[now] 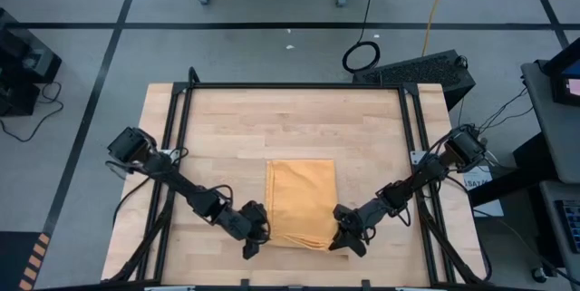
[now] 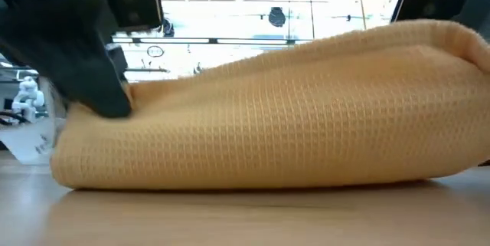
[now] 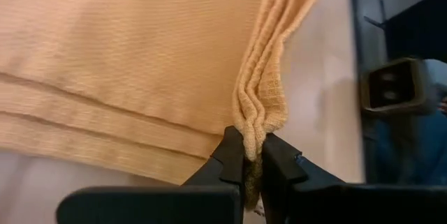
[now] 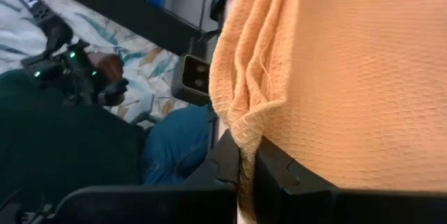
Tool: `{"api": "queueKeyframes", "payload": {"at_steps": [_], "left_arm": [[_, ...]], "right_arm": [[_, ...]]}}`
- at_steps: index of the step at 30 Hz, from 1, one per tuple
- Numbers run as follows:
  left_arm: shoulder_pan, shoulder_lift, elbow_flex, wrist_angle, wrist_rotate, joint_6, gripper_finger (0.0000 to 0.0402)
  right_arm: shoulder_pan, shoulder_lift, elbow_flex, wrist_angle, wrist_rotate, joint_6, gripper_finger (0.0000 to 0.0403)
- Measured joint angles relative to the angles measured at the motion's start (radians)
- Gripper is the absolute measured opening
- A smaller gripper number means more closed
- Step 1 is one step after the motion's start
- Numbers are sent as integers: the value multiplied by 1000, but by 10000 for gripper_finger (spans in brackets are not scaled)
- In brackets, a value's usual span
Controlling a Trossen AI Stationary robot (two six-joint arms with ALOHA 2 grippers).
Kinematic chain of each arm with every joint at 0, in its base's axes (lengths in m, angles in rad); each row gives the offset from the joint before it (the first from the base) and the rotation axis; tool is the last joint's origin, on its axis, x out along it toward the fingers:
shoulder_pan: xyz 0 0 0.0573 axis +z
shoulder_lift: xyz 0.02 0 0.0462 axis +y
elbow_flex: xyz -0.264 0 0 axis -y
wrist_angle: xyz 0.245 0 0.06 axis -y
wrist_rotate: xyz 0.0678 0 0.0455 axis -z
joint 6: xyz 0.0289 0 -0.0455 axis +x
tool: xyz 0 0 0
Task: Roll towel
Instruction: Roll the folded yellow towel
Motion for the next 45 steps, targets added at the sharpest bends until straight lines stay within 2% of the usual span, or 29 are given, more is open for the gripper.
{"api": "queueKeyframes", "payload": {"at_steps": [11,18,22,25,29,33,36,40,45], "left_arm": [[67,66,-1,-7,13,-22,20],[107,91,1,16,45,-62,20],[114,92,1,16,51,-62,20],[118,93,1,23,56,-62,20],[118,94,1,26,56,-62,20],[118,94,0,27,57,-62,20],[118,94,0,27,57,-63,20],[119,94,0,27,59,-63,20],[119,95,0,28,61,-62,20]], "right_arm": [[1,-2,2,-149,168,132,17],[1,-3,2,-163,196,155,64],[0,-13,2,-176,168,149,97],[0,-61,0,-284,144,159,114],[0,-176,-4,-572,145,153,125],[11,-290,-4,-758,193,64,131],[61,-345,-2,-741,302,-56,132],[133,-359,-2,-635,480,-210,132],[188,-305,0,-440,558,-386,129]]}}
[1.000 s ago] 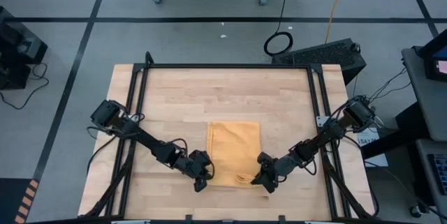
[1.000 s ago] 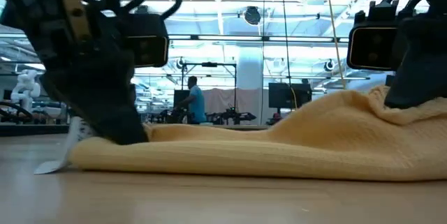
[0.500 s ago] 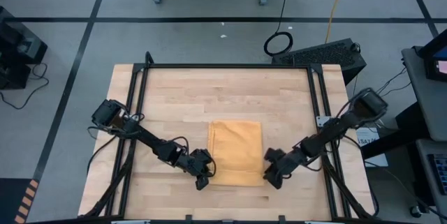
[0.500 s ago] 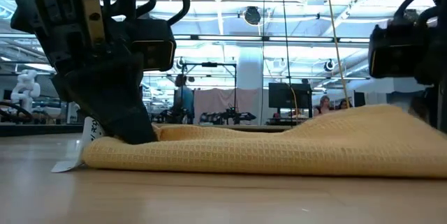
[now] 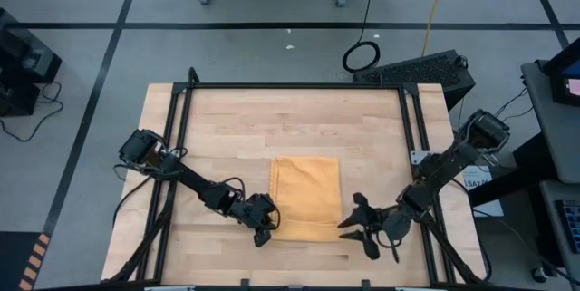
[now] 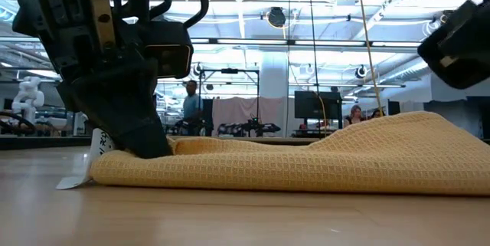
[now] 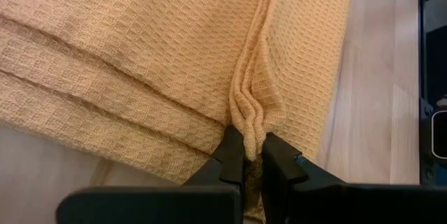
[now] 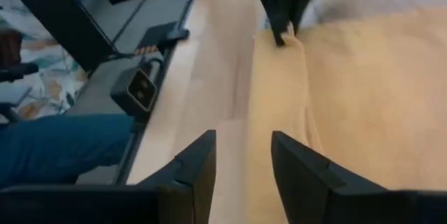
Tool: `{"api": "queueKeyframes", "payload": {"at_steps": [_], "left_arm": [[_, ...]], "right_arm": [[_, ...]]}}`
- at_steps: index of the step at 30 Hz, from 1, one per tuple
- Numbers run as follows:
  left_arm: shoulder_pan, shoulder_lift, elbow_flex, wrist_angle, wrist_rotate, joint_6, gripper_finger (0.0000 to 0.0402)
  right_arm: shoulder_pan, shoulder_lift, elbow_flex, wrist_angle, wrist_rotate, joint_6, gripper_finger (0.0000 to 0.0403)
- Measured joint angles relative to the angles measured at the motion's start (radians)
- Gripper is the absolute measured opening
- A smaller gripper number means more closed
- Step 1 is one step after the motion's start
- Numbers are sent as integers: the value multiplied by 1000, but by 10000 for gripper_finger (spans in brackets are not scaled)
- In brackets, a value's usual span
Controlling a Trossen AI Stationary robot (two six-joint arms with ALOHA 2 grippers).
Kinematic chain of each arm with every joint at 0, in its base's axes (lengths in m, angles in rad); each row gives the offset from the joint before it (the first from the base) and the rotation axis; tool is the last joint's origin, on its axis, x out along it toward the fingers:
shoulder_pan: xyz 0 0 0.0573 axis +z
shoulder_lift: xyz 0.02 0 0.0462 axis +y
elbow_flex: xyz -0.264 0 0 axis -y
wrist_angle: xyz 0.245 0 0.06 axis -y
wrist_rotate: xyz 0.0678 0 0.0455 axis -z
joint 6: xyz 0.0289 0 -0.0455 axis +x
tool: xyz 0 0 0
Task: Roll towel
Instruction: Roll the folded yellow towel
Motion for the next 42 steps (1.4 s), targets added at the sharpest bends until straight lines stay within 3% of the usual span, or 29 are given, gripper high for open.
{"api": "queueKeyframes", "payload": {"at_steps": [3,7,13,22,28,42], "left_arm": [[0,-4,-1,1,5,1,20],[1,-13,-3,17,38,7,20],[10,-38,-3,19,63,10,20],[25,-40,-2,44,122,3,20],[55,-41,-2,26,103,5,23],[85,-41,-1,23,-11,94,122]], "right_arm": [[3,56,20,47,24,-47,122],[6,134,67,9,94,-93,119],[9,245,172,-69,106,-182,122],[9,384,204,-101,223,-121,119],[17,404,204,-137,220,-1,120],[28,404,204,-177,219,74,117]]}}
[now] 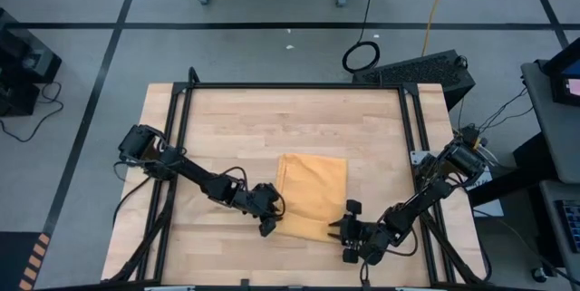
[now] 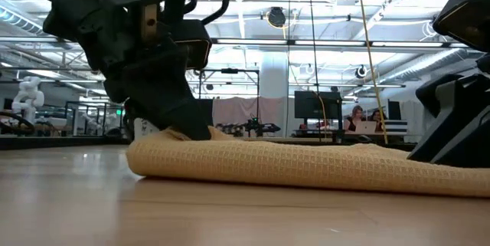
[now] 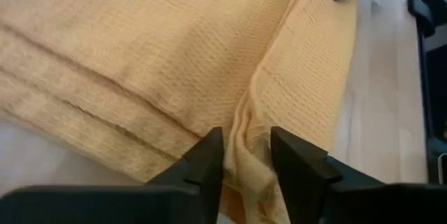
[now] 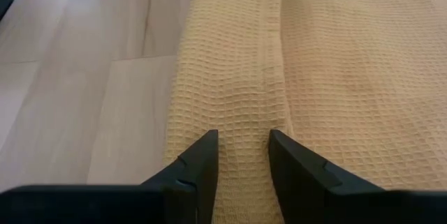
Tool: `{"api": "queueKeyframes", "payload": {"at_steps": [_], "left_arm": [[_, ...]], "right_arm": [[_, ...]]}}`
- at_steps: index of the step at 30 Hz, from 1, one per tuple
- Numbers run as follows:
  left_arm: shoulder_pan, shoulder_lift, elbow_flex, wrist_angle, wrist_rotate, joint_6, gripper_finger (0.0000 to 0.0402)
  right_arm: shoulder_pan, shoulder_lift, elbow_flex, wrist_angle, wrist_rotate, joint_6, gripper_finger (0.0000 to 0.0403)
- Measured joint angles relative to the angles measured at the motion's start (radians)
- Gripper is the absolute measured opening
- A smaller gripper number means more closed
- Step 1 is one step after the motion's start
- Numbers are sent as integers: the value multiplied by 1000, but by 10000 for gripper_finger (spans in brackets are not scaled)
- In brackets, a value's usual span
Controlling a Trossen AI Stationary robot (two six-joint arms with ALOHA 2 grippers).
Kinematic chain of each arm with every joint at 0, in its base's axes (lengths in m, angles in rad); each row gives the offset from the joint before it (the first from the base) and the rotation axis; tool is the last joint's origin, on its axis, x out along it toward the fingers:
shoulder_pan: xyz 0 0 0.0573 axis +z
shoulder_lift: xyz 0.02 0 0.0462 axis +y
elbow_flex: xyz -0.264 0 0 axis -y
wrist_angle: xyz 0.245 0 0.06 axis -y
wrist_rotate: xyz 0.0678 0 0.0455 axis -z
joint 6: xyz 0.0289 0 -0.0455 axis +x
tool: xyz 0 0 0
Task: Roll towel
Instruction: Roll the folded yellow towel
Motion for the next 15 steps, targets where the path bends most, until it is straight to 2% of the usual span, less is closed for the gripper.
{"api": "queueKeyframes", "payload": {"at_steps": [6,10,15], "left_arm": [[0,-7,1,-27,3,120,161],[9,-62,2,-185,-10,145,168],[12,-189,2,-380,-119,156,168]], "right_arm": [[0,0,0,0,-10,0,116],[-1,0,0,0,-22,6,116],[0,0,0,-1,-25,9,116]]}}
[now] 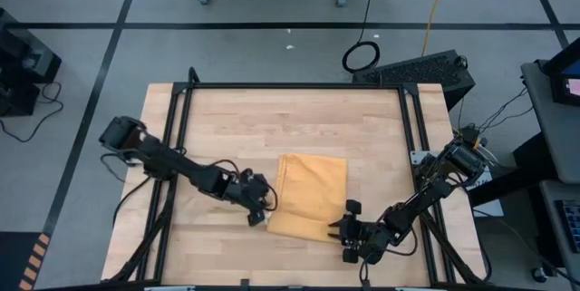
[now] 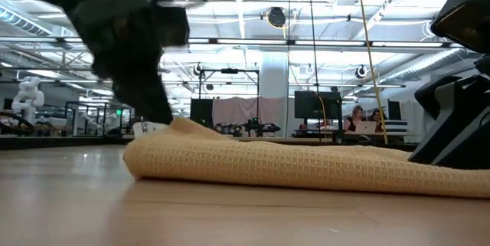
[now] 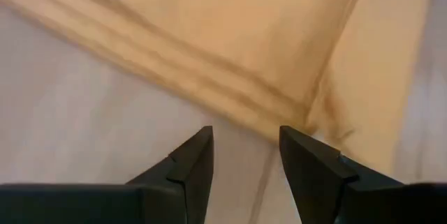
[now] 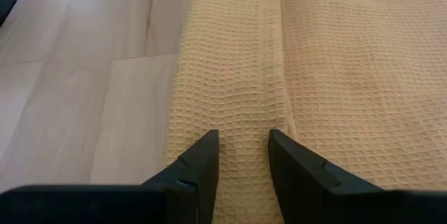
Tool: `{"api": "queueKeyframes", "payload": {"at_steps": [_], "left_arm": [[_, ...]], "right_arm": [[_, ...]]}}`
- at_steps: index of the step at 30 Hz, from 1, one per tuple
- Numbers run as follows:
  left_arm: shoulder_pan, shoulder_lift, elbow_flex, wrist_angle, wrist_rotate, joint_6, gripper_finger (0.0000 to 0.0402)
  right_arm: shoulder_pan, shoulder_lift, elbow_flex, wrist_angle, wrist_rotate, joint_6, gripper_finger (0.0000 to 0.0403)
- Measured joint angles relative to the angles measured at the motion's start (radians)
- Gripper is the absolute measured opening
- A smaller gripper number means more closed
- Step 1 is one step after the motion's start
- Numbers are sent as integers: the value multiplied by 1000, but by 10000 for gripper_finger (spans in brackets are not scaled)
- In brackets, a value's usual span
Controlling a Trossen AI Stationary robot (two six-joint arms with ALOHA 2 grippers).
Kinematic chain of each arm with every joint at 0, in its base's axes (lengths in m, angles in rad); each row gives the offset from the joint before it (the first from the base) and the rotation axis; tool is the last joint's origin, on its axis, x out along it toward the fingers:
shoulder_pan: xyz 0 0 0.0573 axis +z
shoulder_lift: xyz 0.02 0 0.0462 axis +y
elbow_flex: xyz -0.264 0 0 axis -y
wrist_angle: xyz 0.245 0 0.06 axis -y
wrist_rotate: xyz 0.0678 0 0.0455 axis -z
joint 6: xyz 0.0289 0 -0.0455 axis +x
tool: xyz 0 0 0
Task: Roll towel
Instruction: Roll the folded yellow towel
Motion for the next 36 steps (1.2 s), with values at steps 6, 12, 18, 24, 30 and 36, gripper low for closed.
{"api": "queueKeyframes", "payload": {"at_steps": [6,12,18,24,30,36], "left_arm": [[-82,-80,0,124,-133,128,168],[-187,-6,-2,242,-140,151,168],[-295,84,-1,375,-267,290,170],[-318,154,1,460,-332,412,213],[-291,205,7,464,-336,496,307],[-281,267,29,500,-300,612,322]], "right_arm": [[0,0,0,-5,-3,9,115],[0,0,0,-7,-3,11,115],[0,0,0,-7,-5,11,115],[0,0,0,-8,-5,11,115],[0,0,0,-8,-6,8,115],[0,0,-1,-8,-6,6,115]]}}
